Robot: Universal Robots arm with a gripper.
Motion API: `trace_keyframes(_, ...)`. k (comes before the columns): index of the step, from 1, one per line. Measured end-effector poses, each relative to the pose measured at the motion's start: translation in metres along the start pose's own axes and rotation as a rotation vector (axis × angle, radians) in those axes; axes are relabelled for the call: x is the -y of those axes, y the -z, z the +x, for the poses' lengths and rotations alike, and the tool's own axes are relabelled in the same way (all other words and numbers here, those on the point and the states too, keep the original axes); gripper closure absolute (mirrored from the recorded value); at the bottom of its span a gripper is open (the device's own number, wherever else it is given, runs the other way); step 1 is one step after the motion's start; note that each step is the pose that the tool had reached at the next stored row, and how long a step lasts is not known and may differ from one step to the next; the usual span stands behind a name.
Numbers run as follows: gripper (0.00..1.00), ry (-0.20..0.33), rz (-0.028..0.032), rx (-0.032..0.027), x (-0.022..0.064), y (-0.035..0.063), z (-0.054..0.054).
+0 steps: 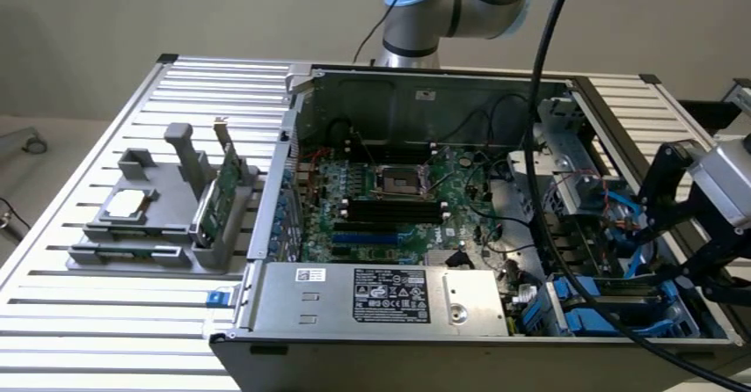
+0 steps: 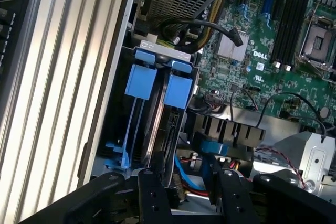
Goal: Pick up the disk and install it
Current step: 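Insert the first disk wire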
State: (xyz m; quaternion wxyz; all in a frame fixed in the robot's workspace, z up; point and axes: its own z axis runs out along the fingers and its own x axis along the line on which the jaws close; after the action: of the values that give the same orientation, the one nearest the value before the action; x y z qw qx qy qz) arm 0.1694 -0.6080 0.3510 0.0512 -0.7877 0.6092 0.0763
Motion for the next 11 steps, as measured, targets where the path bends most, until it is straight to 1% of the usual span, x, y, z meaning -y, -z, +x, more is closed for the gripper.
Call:
trace_keyframes(2,0.57,0.017,-0.0025,0.0022,0.0005,-0.0009,0.0004)
trace_keyframes(11,0.57,0.082,-0.0128,0.0082,0.0043,-0.005,0.0021)
